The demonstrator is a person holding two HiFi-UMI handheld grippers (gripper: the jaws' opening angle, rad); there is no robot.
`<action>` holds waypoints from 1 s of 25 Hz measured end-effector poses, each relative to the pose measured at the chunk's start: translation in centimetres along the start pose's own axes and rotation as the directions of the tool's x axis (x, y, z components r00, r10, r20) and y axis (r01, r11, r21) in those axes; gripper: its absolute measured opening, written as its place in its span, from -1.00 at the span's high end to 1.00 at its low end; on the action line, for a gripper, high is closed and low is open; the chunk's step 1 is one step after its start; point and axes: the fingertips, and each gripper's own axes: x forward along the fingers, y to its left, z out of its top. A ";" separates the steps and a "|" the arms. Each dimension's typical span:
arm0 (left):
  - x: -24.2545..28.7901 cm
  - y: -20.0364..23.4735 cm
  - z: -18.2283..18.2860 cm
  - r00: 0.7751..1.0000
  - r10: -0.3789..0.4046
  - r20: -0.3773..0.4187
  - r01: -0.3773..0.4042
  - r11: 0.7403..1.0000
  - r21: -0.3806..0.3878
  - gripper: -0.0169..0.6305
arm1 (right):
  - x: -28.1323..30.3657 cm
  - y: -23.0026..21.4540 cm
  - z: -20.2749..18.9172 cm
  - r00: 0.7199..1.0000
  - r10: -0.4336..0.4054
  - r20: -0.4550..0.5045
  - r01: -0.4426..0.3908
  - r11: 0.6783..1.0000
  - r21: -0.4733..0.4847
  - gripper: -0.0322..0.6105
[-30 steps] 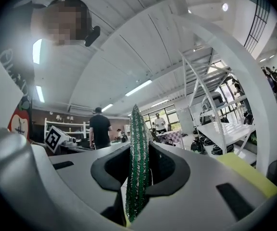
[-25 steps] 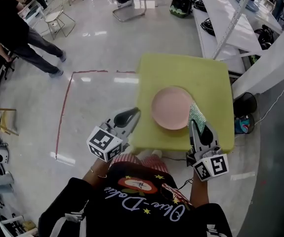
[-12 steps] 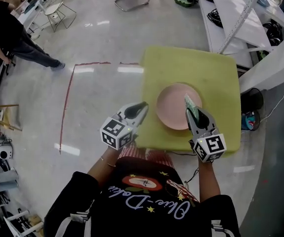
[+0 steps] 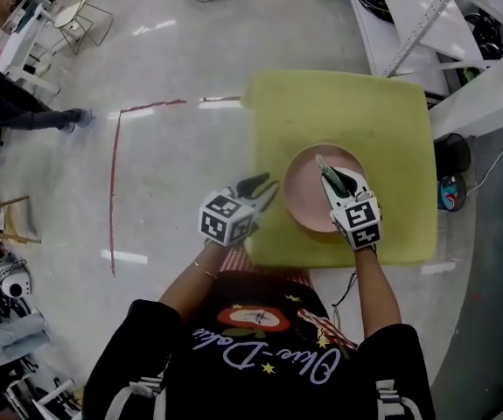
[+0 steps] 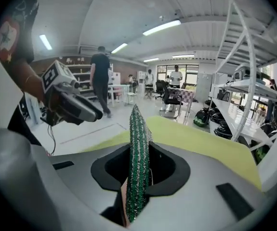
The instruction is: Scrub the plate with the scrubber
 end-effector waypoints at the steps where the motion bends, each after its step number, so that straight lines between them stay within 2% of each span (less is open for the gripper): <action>1: 0.6 0.4 -0.4 1.000 -0.012 -0.020 0.012 1.000 -0.002 0.62 | 0.8 0.0 -0.4 1.000 0.010 -0.030 -0.010 1.000 -0.022 0.70; 7: 3.8 1.2 -2.1 0.988 -0.100 -0.117 0.090 0.992 -0.086 0.55 | 4.3 -0.8 -3.1 0.982 0.010 -0.186 -0.038 0.988 -0.150 0.70; 10: 5.5 1.7 -3.2 0.976 -0.131 -0.172 0.119 0.990 -0.081 0.55 | 5.8 -1.2 -4.4 0.967 0.021 -0.255 -0.074 0.977 -0.200 0.70; 16: 7.5 2.7 -5.4 0.952 -0.170 -0.254 0.143 0.982 -0.122 0.54 | 7.7 -1.0 -5.7 0.940 0.018 -0.341 -0.142 0.929 -0.342 0.70; 23: 9.2 2.6 -6.9 0.932 -0.198 -0.305 0.161 0.977 -0.143 0.56 | 8.2 -0.3 -6.7 0.927 0.037 -0.373 -0.169 0.929 -0.329 0.70; 25: 9.2 2.6 -7.2 0.927 -0.202 -0.316 0.164 0.976 -0.144 0.68 | 8.3 0.3 -7.0 0.922 0.040 -0.386 -0.177 0.929 -0.324 0.70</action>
